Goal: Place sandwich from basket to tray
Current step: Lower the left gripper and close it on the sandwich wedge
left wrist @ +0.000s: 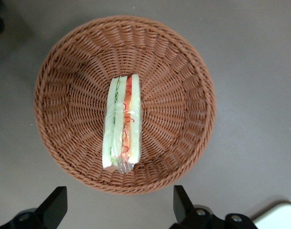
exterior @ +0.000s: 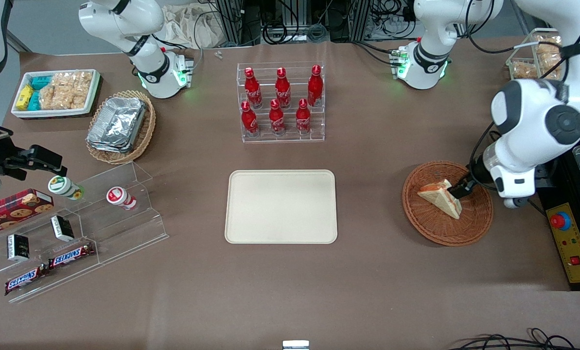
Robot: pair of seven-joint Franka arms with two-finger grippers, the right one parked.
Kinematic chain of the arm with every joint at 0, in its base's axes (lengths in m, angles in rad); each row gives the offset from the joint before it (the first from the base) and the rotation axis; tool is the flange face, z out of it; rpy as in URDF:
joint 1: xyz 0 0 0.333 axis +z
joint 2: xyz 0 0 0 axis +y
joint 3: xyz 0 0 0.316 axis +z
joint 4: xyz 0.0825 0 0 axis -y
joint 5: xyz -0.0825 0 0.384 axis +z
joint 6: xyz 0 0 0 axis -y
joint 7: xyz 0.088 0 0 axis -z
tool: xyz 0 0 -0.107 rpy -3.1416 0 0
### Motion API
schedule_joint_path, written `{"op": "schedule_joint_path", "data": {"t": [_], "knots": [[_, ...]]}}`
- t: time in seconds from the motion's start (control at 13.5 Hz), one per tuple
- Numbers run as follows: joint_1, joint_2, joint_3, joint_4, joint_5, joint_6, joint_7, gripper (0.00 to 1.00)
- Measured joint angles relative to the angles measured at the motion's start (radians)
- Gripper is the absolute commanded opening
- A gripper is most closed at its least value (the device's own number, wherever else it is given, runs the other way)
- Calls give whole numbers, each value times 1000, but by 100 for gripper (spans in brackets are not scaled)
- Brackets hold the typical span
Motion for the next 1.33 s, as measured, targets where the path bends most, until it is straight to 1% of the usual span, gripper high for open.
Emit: {"op": "schedule_joint_path", "data": {"t": [0.22, 0.52, 0.59, 0.67, 0.74, 0.81, 1.04, 1.19, 1.33], "knots": [[0, 75, 0, -10, 0, 64, -43, 100], [0, 130, 2, -111, 0, 232, -56, 99], [0, 141, 2, -122, 0, 247, -59, 82], [0, 152, 3, -125, 0, 259, -59, 51], [0, 163, 3, -125, 0, 265, -60, 11], [0, 171, 3, -125, 0, 268, -60, 0], [4, 179, 5, -124, 0, 274, -60, 0], [5, 149, 6, -110, 1, 260, -29, 0], [6, 77, 6, -68, 1, 124, 81, 0]]}}
